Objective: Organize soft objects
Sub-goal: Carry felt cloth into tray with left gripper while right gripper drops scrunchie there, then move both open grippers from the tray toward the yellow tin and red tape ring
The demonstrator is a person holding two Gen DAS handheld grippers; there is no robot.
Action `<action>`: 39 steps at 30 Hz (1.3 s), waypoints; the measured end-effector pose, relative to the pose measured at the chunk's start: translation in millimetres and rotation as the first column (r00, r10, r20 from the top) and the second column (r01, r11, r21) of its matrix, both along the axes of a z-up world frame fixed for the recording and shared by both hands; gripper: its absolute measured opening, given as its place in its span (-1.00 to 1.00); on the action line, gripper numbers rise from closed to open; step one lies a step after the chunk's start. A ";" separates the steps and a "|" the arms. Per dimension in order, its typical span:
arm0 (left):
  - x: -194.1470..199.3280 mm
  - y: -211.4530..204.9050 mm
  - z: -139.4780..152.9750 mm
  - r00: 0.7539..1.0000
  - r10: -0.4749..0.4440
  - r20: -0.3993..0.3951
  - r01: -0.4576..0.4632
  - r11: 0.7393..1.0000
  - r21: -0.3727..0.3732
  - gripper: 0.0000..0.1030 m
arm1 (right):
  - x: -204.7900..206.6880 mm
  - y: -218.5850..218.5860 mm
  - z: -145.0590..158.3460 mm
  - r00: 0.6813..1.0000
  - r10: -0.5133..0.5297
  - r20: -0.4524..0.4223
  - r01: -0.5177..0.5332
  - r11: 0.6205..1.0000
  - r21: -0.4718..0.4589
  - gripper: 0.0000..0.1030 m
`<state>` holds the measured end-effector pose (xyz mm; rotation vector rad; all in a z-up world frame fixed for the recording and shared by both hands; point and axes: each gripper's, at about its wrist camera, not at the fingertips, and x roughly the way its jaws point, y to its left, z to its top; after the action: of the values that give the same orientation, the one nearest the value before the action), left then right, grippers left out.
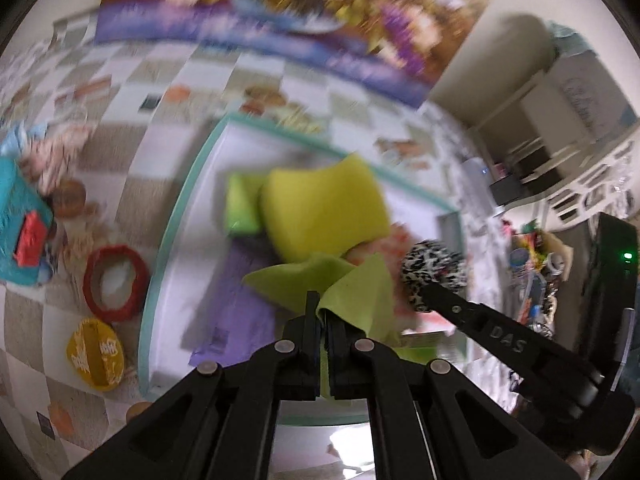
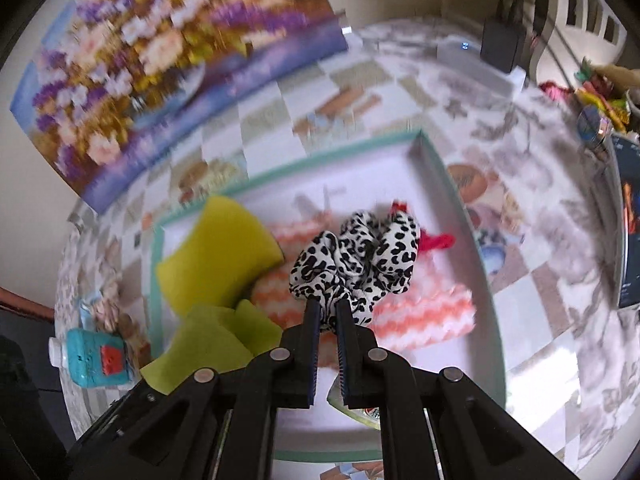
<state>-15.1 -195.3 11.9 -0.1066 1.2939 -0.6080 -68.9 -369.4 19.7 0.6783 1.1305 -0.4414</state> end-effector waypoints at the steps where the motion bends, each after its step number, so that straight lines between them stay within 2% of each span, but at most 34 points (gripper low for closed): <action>1: 1.3 0.6 -4.8 1.000 0.005 -0.008 -0.005 1.000 0.016 -0.97 | 0.7 0.9 -3.3 1.000 0.005 -0.010 -0.005 1.000 0.004 -0.78; 8: 6.0 4.9 -13.5 0.999 0.023 -0.033 -0.021 0.998 0.055 -0.97 | 3.5 6.8 -2.8 0.999 0.030 -0.036 -0.031 0.999 -0.015 -0.76; 10: 5.9 6.1 -9.0 0.999 0.023 -0.035 -0.021 0.998 0.060 -0.93 | 4.9 6.9 -0.6 0.999 0.034 -0.042 -0.035 0.999 -0.022 -0.67; 11: 6.6 6.4 -7.5 0.999 0.023 -0.038 -0.021 0.998 0.054 -0.82 | 6.5 7.8 1.0 0.998 0.039 -0.050 -0.041 0.999 -0.030 -0.64; 12: 7.8 7.3 -6.2 0.999 0.025 -0.042 -0.023 0.999 0.048 -0.55 | 6.7 9.0 2.3 0.998 0.043 -0.054 -0.045 0.998 -0.038 -0.51; 13: 8.0 10.6 -2.6 0.999 0.035 -0.040 -0.033 0.999 0.043 -0.38 | 7.5 9.9 3.5 0.997 0.047 -0.056 -0.050 0.998 -0.046 -0.42; 14: 8.9 12.7 0.5 0.999 0.042 -0.033 -0.041 0.998 0.042 -0.15 | 8.8 12.0 6.2 0.997 0.054 -0.059 -0.058 0.996 -0.061 -0.39; 18: 12.6 23.4 12.0 0.998 0.068 0.012 -0.069 0.996 0.057 -0.10 | 9.7 18.9 15.6 0.995 0.079 -0.059 -0.085 0.991 -0.105 -0.25; 19: 14.3 28.4 15.1 0.996 0.084 0.025 -0.085 0.994 0.066 -0.05 | 10.1 21.1 17.7 0.995 0.086 -0.057 -0.092 0.990 -0.111 -0.23; 21: 17.8 35.2 17.8 0.993 0.107 0.043 -0.110 0.991 0.075 0.18 | 11.1 25.6 21.2 0.993 0.101 -0.055 -0.107 0.987 -0.122 -0.14; 28: 32.1 64.1 19.9 0.976 0.208 0.061 -0.215 0.968 0.131 0.34 | 16.8 40.0 26.8 0.988 0.142 -0.055 -0.149 0.978 -0.148 0.09; 31: 35.0 71.7 18.2 0.969 0.239 0.061 -0.246 0.957 0.156 0.39 | 19.2 46.4 27.3 0.986 0.159 -0.057 -0.166 0.974 -0.155 0.11; 33: 36.3 76.5 16.7 0.965 0.255 0.060 -0.262 0.951 0.164 0.55 | 20.6 50.5 26.9 0.984 0.168 -0.061 -0.175 0.972 -0.158 0.15; 39: 39.7 85.6 17.0 0.952 0.296 0.079 -0.306 0.933 0.190 0.64 | 23.7 60.5 26.9 0.979 0.191 -0.065 -0.199 0.967 -0.158 0.17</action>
<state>24.6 -109.7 28.9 -0.1204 1.2527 -0.2138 -45.2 -308.9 46.6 0.4094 1.1811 -0.3793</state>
